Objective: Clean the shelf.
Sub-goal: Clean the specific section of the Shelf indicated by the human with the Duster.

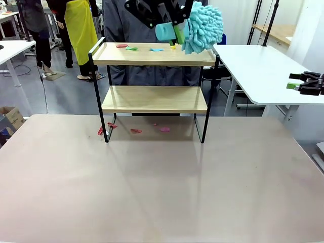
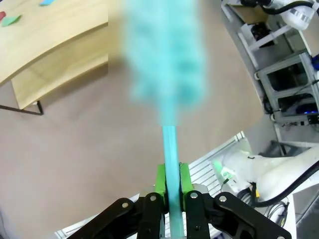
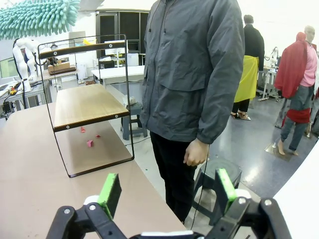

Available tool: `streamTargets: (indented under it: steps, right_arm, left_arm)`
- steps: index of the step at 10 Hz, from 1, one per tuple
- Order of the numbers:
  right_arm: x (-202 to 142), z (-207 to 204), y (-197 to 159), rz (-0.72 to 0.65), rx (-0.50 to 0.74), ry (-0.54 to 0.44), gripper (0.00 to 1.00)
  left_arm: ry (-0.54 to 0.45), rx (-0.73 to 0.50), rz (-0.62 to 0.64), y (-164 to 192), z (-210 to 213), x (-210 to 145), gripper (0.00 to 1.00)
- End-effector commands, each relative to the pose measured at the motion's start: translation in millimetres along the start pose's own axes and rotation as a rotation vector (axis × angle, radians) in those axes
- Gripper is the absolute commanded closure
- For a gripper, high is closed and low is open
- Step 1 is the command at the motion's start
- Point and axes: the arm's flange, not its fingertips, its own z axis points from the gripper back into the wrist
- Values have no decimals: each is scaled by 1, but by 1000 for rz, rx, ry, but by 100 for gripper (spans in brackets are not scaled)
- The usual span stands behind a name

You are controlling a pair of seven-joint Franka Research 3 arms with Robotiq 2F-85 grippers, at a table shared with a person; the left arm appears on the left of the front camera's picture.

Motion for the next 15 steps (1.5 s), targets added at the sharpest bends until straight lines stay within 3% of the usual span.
streamTargets:
  steps: [1,3,6,9,15]
  right_arm:
    - [3,-1,1,5,4,0,0]
    - [3,-1,1,5,4,0,0]
    - [3,-1,1,5,4,0,0]
    - [3,-1,1,5,4,0,0]
    - [3,-1,1,5,4,0,0]
  left_arm:
    - [-50,40,122,-5,-3,-4,87]
    - [-181,120,156,-41,-20,10,87]
    - [-273,184,239,-67,-57,43,87]
    - [-245,220,231,-69,-85,61,87]
    - [-106,263,251,-54,-112,63,87]
